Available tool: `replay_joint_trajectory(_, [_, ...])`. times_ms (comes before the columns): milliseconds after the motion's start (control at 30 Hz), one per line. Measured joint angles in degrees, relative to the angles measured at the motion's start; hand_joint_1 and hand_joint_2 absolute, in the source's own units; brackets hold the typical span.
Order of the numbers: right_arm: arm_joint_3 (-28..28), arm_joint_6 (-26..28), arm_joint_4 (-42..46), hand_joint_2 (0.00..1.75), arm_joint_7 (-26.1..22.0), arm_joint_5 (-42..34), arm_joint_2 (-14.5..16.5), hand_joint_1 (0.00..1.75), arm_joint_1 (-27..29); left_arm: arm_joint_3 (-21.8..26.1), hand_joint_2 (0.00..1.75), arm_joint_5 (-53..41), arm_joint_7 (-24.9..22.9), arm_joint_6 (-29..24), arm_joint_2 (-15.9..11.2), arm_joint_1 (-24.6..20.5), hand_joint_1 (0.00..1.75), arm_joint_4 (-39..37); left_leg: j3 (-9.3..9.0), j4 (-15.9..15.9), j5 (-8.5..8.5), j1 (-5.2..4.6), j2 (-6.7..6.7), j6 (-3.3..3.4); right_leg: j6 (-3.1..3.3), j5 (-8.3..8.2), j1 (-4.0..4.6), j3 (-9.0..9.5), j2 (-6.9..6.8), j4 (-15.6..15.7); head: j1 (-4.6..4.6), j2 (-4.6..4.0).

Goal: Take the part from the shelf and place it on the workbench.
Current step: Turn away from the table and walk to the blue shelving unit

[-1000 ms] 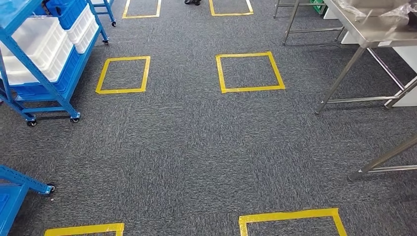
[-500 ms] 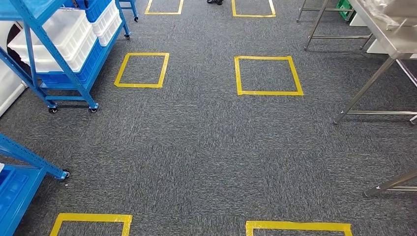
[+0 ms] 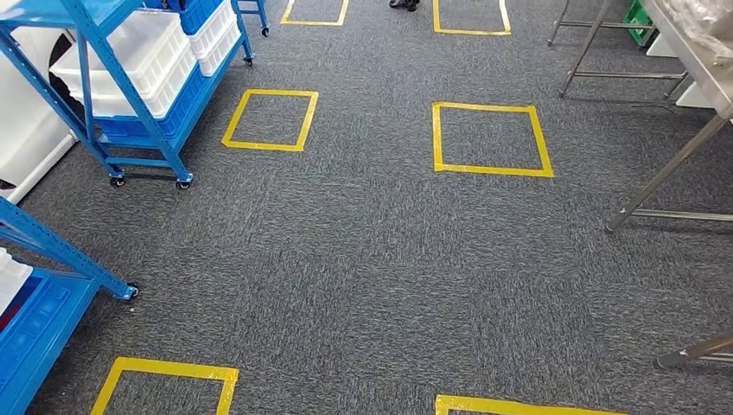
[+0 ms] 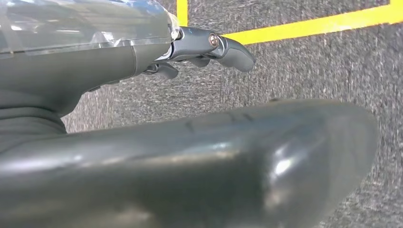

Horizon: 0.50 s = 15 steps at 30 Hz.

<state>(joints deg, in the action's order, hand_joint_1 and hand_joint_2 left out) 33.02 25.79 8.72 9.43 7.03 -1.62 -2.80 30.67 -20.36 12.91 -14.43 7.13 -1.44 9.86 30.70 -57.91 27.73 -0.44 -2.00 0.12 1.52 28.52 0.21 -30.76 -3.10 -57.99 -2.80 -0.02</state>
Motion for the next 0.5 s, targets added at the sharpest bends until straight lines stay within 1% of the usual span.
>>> replay_joint_trajectory(33, [0.4,-0.1,0.0,0.00,0.0,0.4,0.0,0.00,-0.1,0.3,0.00,0.3,0.0,-0.1,0.0,0.0,0.00,0.0,-0.08,0.5,0.10,-0.16,-0.02,0.18,-0.29,0.02,0.03,0.01,-0.27,0.0,0.00,0.00])
replay_joint_trajectory(100, [1.1,-0.1,0.0,0.00,0.2,1.2,0.1,0.00,-0.4,0.8,0.00,0.9,0.2,-0.2,0.0,0.2,0.00,0.0,-0.19,1.0,-0.31,-0.06,0.65,0.73,-0.91,0.15,-0.08,0.14,-0.54,-0.1,0.00,0.00])
replay_joint_trajectory(133, [1.4,-0.1,0.0,0.00,0.2,1.5,0.2,0.00,-0.5,1.0,0.00,1.0,0.2,-0.3,0.1,0.3,0.00,0.0,-0.38,1.4,-0.60,0.05,0.95,1.08,-1.24,0.70,-0.15,-0.03,-0.09,-0.7,0.01,0.00])
replay_joint_trajectory(167, [1.6,0.0,0.0,0.00,0.3,1.6,0.3,0.00,-0.6,1.2,0.00,1.1,0.3,-0.3,0.1,0.3,0.00,0.0,-0.54,1.7,-0.92,0.18,1.22,1.41,-1.53,1.88,-0.23,-0.75,0.67,-2.4,0.01,0.00])
replay_joint_trajectory(200, [1.8,0.0,0.0,0.00,0.5,1.7,0.3,0.00,-0.6,1.3,0.00,1.1,0.3,-0.3,0.1,0.3,0.00,0.0,-0.63,1.9,-1.14,0.25,1.48,1.62,-1.76,3.55,-0.37,-2.01,1.55,-5.1,0.02,0.00])
replay_joint_trajectory(233, [2.0,0.0,0.0,0.00,0.7,1.8,0.3,0.00,-0.6,1.5,0.00,1.1,0.3,-0.4,0.1,0.3,0.00,0.0,-0.54,2.0,-1.23,0.21,1.81,1.77,-1.94,5.46,-0.47,-3.79,2.28,-8.7,0.02,0.00])
replay_joint_trajectory(267, [2.2,0.0,0.0,0.00,1.0,1.8,0.3,0.00,-0.6,1.6,0.00,1.0,0.2,-0.4,0.1,0.2,0.00,0.0,-0.45,1.9,-1.26,0.18,2.18,1.83,-2.07,7.00,-0.57,-5.68,2.60,-12.5,0.02,0.00])
replay_joint_trajectory(300, [2.3,-0.1,0.0,0.00,1.2,1.9,0.3,0.00,-0.6,1.7,0.00,1.0,0.2,-0.4,0.1,0.2,0.00,0.0,-0.42,1.9,-1.26,0.15,2.62,1.83,-2.19,7.63,-0.65,-7.04,2.70,-15.2,0.02,0.00])
replay_joint_trajectory(333, [2.4,-0.1,0.0,0.00,1.5,1.9,0.3,0.00,-0.6,1.8,0.00,0.9,0.2,-0.4,0.1,0.2,0.00,0.0,-0.43,1.8,-1.23,0.14,3.10,1.79,-2.27,7.06,-0.74,-7.50,2.75,-15.8,0.02,0.00])
replay_joint_trajectory(367, [2.5,-0.2,0.0,0.00,1.7,1.9,0.3,0.00,-0.6,1.9,0.00,0.9,0.2,-0.4,0.1,0.2,0.00,0.0,-0.47,1.6,-1.16,0.15,3.58,1.69,-2.30,5.42,-0.85,-6.88,2.83,-14.2,0.02,0.00])
replay_joint_trajectory(400, [2.5,-0.2,0.0,0.00,2.0,1.8,0.3,0.00,-0.6,1.9,0.00,0.8,0.2,-0.3,0.1,0.2,0.00,0.0,-0.52,1.5,-1.05,0.18,4.03,1.54,-2.28,3.14,-0.97,-5.33,3.06,-10.6,0.02,0.00])
replay_joint_trajectory(433, [2.6,-0.3,0.0,0.00,2.2,1.7,0.3,0.00,-0.6,1.9,0.00,0.6,0.2,-0.2,0.1,0.2,0.00,0.0,-0.50,1.2,-0.90,0.17,4.44,1.33,-2.19,1.32,-1.07,-3.46,3.68,-6.6,0.02,0.00])
replay_joint_trajectory(467, [2.6,-0.4,0.0,0.00,2.4,1.6,0.3,0.00,-0.7,1.9,0.00,0.5,0.2,-0.1,0.1,0.2,0.00,0.0,-0.42,1.0,-0.74,0.14,4.83,1.05,-2.01,0.09,-1.05,-2.02,4.18,-3.3,0.02,0.00])
replay_joint_trajectory(500, [2.6,-0.4,0.0,0.00,2.6,1.4,0.4,0.00,-0.7,1.9,0.00,0.3,0.2,0.0,0.1,0.1,0.00,0.0,-0.30,0.8,-0.64,0.14,5.12,0.76,-1.80,-0.44,-1.00,-1.19,4.58,-1.4,0.01,0.00])
